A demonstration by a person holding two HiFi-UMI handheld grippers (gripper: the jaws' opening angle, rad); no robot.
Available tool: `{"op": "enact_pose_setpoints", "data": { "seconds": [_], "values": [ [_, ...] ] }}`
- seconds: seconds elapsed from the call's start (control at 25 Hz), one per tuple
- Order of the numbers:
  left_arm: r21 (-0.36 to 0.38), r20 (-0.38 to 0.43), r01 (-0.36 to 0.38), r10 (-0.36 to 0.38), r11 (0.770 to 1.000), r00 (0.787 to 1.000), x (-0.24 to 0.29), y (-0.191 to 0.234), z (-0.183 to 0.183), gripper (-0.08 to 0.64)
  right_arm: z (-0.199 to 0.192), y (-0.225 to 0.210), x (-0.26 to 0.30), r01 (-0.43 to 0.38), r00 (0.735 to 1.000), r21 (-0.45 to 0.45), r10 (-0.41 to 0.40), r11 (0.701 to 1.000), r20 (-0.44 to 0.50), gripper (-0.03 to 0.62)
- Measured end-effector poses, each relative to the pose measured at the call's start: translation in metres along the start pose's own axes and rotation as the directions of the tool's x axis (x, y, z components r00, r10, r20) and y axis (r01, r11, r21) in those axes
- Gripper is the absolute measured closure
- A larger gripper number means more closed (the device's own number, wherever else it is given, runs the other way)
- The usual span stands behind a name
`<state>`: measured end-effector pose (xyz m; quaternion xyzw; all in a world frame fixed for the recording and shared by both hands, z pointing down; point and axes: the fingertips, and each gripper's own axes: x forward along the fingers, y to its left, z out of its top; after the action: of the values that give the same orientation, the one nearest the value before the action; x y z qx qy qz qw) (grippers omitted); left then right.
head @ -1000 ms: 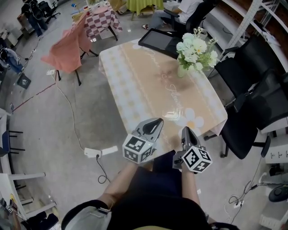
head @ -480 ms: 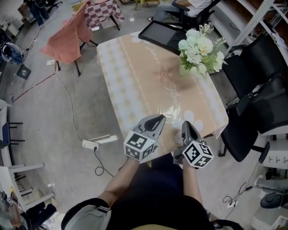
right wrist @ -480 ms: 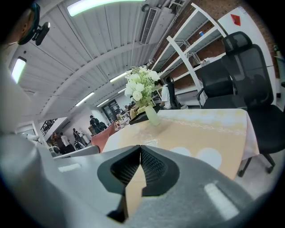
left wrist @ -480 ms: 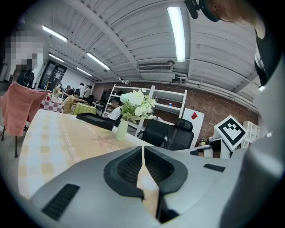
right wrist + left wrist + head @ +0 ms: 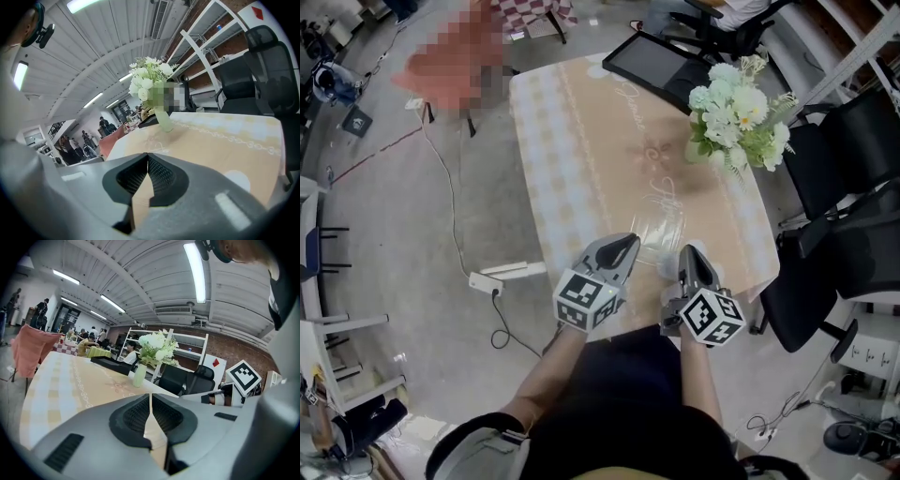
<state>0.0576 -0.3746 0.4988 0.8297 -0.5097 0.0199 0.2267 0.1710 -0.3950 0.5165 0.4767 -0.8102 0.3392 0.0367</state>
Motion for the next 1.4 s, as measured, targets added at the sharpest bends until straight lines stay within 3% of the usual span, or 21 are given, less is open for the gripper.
{"op": "enact_pose_setpoints", "data": {
  "seconds": [0.52, 1.08, 1.2, 1.4],
  "values": [
    [-0.066, -0.006, -0.067, 0.067, 0.996, 0.998, 0.024, 0.016, -0.004, 0.537, 0.008, -0.023, 0.04, 0.006, 0.995, -0.03, -0.009, 1.0, -0.099, 0.589],
    [-0.117, -0.025, -0.121, 0.119, 0.986, 0.993, 0.037, 0.029, -0.004, 0.537, -0.005, -0.047, 0.072, 0.065, 0.962, -0.064, -0.079, 0.996, -0.26, 0.586],
    [-0.121, -0.032, -0.129, 0.126, 0.984, 0.992, 0.039, 0.032, -0.005, 0.537, -0.008, -0.049, 0.076, 0.068, 0.956, -0.065, -0.084, 0.996, -0.282, 0.521],
    [-0.123, -0.039, -0.13, 0.126, 0.984, 0.991, 0.044, 0.033, -0.006, 0.537, -0.01, -0.052, 0.08, 0.075, 0.949, -0.068, -0.092, 0.995, -0.302, 0.514]
  ]
}}
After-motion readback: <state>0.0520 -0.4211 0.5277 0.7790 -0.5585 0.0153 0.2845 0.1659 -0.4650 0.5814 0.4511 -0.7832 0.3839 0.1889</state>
